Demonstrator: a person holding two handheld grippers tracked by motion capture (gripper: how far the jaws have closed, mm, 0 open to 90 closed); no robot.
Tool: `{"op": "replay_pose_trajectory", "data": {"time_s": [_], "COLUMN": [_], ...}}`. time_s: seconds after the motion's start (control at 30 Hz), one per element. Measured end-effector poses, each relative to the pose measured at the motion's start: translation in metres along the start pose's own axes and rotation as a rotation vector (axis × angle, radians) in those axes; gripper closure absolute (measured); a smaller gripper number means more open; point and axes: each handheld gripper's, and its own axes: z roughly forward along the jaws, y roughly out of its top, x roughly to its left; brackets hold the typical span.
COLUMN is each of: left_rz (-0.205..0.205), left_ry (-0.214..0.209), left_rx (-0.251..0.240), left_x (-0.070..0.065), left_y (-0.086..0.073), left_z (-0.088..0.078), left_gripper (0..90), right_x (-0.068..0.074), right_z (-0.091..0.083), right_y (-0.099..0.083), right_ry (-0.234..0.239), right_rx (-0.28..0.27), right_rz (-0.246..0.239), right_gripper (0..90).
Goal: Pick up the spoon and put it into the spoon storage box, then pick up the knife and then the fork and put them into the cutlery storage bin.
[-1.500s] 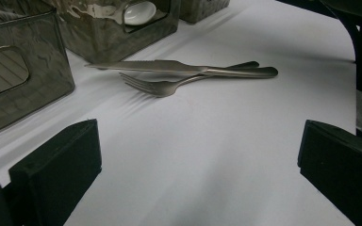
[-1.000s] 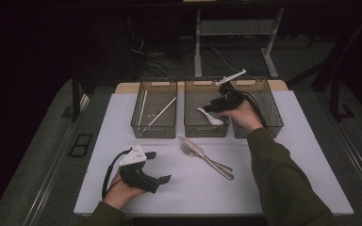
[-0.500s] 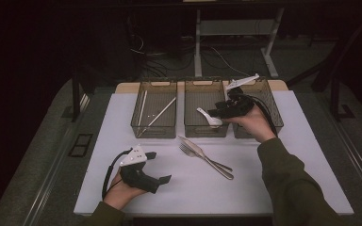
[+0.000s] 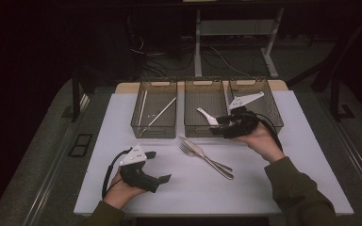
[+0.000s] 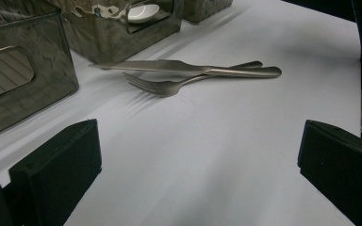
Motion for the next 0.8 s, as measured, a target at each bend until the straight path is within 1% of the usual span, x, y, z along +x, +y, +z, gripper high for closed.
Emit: {"op": "replay_pose_trajectory", "data": {"time_s": [0.13,0.5,0.63,0.8], "left_rz": [0.000,-0.001,-0.004,-0.002], "left_ry": [0.000,0.009,0.012,0.012], "left_rx": [-0.002,0.001,0.001,0.007], "left_x": [-0.001,0.000,0.001,-0.001], "left_y": [0.000,-0.002,-0.002,-0.003], "left_z": [0.001,-0.002,-0.003,-0.003], "left_gripper": [0.0,0.0,0.0,0.0], "right_x": [0.008,0.023,0.027,0.032], "right_z": [-0.002,-0.002,0.000,0.006], "right_y": [-0.010,-0.030,-0.035,-0.041], "right_ry": [0.012,0.041,0.049,0.056], "right_rx": [-0.005,0.003,0.008,0.023], "right_rz": [-0.005,-0.017,-0.025,-0.044], "right_gripper": [41.6,41.2,41.2,42.3]}}
